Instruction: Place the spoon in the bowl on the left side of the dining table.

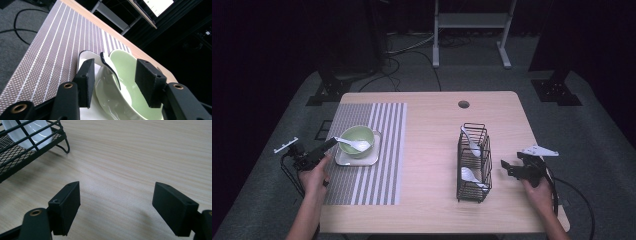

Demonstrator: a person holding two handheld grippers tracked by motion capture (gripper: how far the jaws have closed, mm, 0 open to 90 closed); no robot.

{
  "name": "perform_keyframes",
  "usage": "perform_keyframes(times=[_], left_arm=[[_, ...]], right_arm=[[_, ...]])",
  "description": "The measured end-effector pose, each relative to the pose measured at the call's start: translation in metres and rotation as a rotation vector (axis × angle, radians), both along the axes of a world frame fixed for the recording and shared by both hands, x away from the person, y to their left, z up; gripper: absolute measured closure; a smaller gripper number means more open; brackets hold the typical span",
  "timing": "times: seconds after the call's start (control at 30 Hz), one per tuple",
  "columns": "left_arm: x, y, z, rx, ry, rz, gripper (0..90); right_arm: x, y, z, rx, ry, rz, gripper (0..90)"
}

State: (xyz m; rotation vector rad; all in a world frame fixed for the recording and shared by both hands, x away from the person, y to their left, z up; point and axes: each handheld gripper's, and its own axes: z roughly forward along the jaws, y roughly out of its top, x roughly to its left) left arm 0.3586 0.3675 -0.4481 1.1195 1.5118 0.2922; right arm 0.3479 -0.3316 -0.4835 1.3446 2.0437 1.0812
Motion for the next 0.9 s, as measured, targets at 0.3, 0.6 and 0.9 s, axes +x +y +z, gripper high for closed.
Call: perform_keyframes(times=[0.3, 0.6, 0.9], left_arm=[[-0.009, -0.007, 0.001, 0.053, 0.003, -0.048, 38.6], [-0.016, -0.013, 0.001, 0.104, 0.013, -0.093, 29.6], [-0.023, -0.021, 0.006, 0.098, 0.023, -0.132, 19.1]], right_arm=[[0.0, 0.0, 0.0, 0.002, -0.005, 0.002, 21.2], [0.0, -0.001, 0.0, 0.008, -0.005, 0.002, 21.2], [-0.001, -0.001, 0.0, 0.009, -0.004, 0.001, 21.2]])
